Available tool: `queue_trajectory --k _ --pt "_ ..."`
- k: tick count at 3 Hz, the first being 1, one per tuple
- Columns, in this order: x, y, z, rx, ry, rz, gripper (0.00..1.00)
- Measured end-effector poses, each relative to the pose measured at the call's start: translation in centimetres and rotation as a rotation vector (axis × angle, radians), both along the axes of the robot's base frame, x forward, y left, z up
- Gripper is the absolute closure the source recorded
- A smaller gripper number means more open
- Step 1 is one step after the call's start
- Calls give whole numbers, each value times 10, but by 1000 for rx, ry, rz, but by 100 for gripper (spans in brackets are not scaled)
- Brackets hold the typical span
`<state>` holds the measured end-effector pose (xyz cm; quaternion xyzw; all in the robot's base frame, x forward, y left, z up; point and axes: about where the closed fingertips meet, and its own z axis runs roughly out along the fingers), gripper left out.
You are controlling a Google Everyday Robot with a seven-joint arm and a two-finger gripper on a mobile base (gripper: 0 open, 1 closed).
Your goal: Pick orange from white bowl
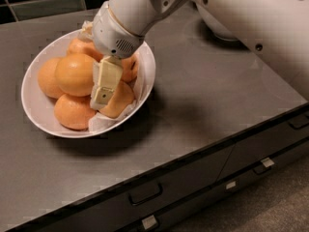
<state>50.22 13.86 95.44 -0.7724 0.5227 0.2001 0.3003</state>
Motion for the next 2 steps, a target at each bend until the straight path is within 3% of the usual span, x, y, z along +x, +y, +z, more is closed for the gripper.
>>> queue_trajectory --k 2 --pt "2 7 -7 21 -4 -38 5"
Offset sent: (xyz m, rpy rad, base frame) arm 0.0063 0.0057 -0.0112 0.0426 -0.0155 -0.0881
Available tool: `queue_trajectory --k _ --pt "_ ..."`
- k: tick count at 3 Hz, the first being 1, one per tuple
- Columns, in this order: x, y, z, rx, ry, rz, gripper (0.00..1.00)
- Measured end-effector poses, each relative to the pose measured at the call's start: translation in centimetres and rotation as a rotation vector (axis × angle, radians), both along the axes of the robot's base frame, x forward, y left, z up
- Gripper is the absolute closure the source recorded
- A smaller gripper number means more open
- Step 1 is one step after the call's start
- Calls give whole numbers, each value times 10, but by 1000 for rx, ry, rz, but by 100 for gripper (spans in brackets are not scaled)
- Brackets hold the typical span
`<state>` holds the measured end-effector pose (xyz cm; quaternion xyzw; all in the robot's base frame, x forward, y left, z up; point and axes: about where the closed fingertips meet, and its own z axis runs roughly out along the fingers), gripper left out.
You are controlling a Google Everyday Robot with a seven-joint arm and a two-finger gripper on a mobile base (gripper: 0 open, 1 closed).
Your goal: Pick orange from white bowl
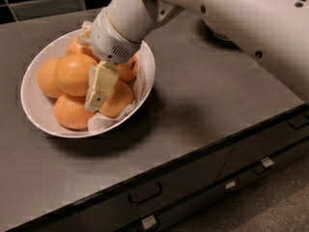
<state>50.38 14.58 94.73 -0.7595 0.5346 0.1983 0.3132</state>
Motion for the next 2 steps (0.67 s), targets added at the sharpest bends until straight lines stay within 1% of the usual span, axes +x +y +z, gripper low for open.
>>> queue_trajectory --k 1,2 --pt "-1 0 -1 12 -17 -38 13" --pt "2 12 0 35 -50 -76 20"
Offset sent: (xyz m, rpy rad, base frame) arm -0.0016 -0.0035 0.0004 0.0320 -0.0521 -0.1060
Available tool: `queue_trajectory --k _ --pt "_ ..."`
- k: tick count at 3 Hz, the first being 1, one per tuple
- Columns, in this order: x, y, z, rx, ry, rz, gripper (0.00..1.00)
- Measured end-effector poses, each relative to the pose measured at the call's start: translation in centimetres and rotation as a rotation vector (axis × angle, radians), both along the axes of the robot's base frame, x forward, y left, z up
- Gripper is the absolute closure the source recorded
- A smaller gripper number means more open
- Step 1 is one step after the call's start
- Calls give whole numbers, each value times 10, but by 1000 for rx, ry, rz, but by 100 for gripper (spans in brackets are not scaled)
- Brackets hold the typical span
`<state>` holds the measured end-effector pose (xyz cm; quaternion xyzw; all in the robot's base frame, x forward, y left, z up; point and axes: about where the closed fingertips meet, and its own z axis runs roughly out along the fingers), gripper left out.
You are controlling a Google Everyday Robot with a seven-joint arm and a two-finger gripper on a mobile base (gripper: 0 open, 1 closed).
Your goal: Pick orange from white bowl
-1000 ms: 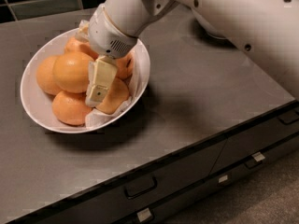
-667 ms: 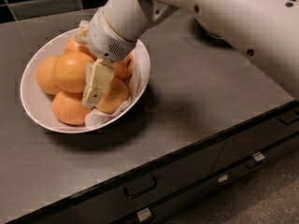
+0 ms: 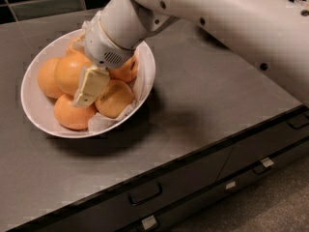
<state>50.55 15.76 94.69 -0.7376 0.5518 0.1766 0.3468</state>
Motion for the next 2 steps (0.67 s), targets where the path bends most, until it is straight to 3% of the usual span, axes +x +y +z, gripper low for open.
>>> queue_trajectory --k 1,2 --pt "4 9 0 4 -7 8 20" --pt "5 11 0 8 -22 -12 36"
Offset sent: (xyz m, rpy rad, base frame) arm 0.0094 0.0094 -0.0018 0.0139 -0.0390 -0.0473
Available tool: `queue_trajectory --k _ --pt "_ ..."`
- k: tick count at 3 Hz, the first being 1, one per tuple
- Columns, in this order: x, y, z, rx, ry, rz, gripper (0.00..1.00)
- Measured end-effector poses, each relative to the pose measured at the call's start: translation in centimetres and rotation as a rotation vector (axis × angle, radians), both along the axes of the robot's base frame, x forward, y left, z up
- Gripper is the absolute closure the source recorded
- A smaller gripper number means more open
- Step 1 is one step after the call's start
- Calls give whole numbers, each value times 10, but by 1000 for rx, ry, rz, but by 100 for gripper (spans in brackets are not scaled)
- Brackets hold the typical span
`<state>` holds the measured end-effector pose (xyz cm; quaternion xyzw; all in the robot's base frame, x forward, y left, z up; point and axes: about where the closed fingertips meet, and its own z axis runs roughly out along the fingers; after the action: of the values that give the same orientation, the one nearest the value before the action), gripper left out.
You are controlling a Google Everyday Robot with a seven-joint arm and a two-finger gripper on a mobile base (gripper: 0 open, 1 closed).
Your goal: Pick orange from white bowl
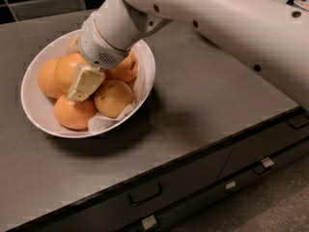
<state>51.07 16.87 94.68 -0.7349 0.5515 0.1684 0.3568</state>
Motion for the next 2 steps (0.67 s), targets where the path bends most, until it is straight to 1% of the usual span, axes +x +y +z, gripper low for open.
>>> queue_trajectory --k 1,2 --pt "-2 -3 0 1 -14 -28 42" --pt "-4 -6 1 -2 -22 -48 60"
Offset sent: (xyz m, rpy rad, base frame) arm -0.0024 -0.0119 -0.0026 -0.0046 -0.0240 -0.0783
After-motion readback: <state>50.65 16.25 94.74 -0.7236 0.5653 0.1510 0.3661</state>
